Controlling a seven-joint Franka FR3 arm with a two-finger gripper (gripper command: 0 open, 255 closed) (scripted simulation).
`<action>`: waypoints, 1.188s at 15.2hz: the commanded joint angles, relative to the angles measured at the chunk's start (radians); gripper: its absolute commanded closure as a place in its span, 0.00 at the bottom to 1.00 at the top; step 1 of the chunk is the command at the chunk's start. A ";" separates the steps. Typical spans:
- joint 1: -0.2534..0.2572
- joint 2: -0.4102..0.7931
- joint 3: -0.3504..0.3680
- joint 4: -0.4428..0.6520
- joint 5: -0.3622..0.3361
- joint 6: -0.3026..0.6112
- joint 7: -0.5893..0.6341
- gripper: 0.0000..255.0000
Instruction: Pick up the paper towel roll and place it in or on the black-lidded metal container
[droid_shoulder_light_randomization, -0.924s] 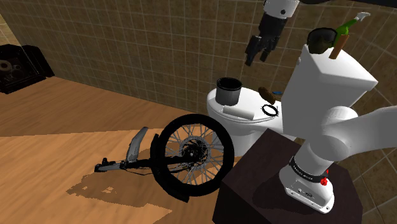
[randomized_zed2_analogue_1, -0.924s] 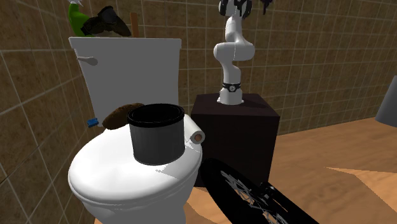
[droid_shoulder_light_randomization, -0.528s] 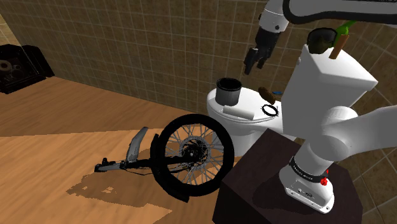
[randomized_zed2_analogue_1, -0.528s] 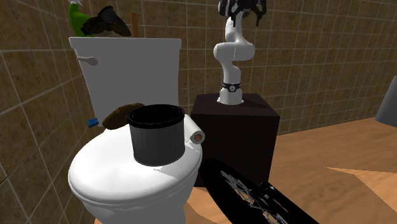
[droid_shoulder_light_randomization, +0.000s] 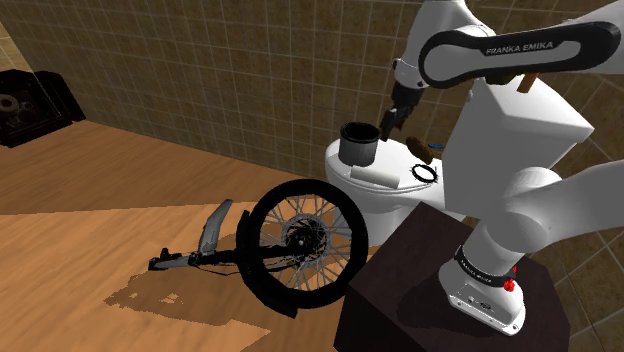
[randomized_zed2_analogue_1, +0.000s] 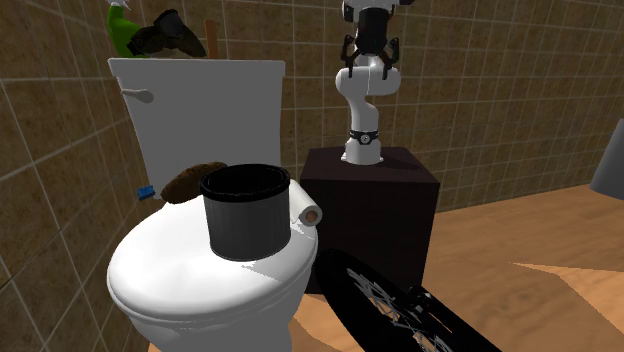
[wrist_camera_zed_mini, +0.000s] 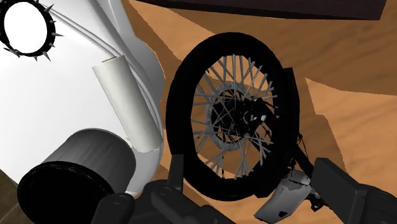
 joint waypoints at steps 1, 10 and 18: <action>-0.008 0.027 -0.025 -0.040 -0.027 0.067 -0.044 0.00; -0.044 0.283 -0.128 -0.116 -0.143 0.401 -0.211 0.00; -0.070 0.615 -0.209 -0.066 -0.212 0.695 -0.350 0.00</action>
